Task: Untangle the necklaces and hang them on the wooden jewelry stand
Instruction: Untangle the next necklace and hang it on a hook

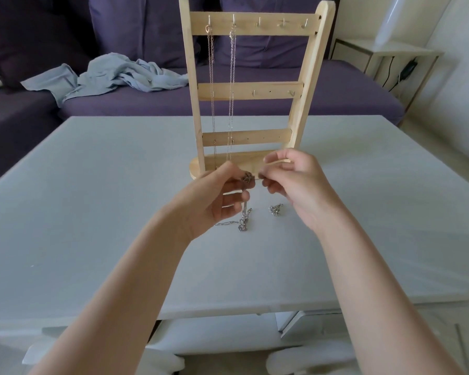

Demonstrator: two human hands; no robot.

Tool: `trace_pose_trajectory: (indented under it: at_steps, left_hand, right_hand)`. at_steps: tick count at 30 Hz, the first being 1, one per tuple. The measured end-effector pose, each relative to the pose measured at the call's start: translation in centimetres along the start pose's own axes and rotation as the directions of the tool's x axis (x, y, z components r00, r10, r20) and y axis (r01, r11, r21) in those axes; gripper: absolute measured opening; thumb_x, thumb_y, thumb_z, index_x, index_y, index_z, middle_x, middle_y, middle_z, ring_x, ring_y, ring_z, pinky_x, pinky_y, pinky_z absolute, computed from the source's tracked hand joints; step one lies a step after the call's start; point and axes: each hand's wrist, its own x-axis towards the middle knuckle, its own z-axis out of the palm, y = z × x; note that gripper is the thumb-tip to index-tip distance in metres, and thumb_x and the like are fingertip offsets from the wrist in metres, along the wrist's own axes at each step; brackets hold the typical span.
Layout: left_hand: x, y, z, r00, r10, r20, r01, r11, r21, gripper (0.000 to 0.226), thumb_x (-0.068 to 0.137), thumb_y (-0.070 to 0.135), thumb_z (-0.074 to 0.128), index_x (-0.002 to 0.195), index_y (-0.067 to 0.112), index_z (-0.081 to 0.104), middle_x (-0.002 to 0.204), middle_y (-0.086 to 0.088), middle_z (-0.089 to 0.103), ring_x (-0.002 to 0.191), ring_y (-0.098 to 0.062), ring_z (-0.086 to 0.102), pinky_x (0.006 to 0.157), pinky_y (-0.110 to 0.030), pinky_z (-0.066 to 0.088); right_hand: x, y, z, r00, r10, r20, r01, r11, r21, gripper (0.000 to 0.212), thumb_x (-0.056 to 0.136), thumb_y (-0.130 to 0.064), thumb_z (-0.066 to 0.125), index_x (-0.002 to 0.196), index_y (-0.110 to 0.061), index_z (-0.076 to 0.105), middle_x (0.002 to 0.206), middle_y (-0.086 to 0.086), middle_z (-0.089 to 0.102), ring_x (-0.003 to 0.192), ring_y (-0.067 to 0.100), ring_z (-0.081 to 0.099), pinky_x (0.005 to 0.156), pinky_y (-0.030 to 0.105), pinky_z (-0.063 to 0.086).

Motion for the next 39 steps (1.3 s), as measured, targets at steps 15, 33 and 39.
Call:
trace_pose_trajectory:
  at_steps: [15,33,39]
  left_hand:
    - [0.1,-0.2,-0.2,0.998,0.056,-0.030,-0.052,0.989,0.136,0.014,0.092,0.015,0.054,0.085,0.010,0.066,0.079,0.000,0.062,0.054,-0.006,0.055,0.045,-0.015,0.044]
    - [0.7,-0.5,0.4,1.000,0.000,-0.025,0.002,0.998,0.062,0.016,0.087,0.012,0.046,0.072,0.014,0.052,0.063,0.002,0.047,0.043,-0.007,0.033,0.036,-0.014,0.030]
    - [0.6,-1.2,0.7,0.999,-0.033,-0.042,0.041,0.977,0.208,0.025,0.088,0.013,0.047,0.064,0.015,0.047,0.050,0.007,0.043,0.040,-0.007,0.030,0.036,-0.015,0.028]
  right_hand:
    - [-0.6,-0.4,-0.5,0.982,-0.004,0.188,0.029,0.991,-0.130,0.014,0.083,-0.002,0.064,0.072,-0.008,0.068,0.061,0.001,0.060,0.056,0.008,0.052,0.056,0.018,0.042]
    - [-0.4,-0.2,-0.2,0.947,0.132,0.292,-0.138,0.990,0.001,0.025,0.086,-0.004,0.056,0.062,-0.006,0.056,0.057,0.002,0.051,0.051,0.010,0.043,0.049,0.019,0.034]
    - [-0.3,0.6,0.0,0.947,0.150,0.283,0.008,0.872,-0.489,0.014,0.081,-0.015,0.061,0.070,-0.005,0.060,0.064,0.002,0.053,0.061,0.013,0.047,0.059,0.026,0.038]
